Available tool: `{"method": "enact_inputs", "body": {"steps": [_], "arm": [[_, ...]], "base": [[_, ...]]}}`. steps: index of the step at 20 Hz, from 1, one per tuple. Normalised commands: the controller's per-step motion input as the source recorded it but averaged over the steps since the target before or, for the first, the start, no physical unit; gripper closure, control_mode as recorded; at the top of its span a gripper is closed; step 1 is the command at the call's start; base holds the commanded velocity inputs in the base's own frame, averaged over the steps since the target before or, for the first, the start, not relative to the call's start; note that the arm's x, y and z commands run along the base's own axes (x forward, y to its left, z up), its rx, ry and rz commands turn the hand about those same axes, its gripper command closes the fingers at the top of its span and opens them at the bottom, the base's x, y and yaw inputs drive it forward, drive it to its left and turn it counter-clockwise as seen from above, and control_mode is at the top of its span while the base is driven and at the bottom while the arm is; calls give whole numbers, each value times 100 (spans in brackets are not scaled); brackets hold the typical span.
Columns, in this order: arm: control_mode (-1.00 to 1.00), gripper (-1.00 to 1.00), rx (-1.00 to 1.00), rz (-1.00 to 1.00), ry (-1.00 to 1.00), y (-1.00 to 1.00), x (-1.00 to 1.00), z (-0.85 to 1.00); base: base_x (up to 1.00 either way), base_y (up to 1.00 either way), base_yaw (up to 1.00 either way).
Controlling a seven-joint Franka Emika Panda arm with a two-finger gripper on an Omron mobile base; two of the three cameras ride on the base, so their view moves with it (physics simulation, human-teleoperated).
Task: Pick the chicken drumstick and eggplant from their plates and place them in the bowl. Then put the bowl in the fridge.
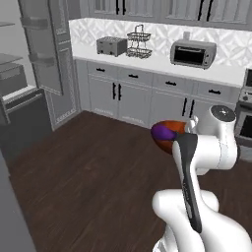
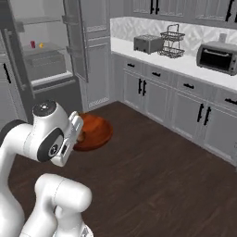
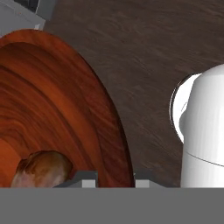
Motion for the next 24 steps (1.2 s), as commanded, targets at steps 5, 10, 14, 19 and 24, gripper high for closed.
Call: {"method": "enact_inputs", "body": {"steps": [5,10,14,19,24], "arm": [[100,100,0,0,0,0,0,0],[100,100,0,0,0,0,0,0],[100,100,0,0,0,0,0,0],[100,100,0,0,0,0,0,0],[100,100,0,0,0,0,0,0]], "base": [[100,0,43],[100,0,43],[100,0,43],[100,-3,34],[100,-16,33]]}}
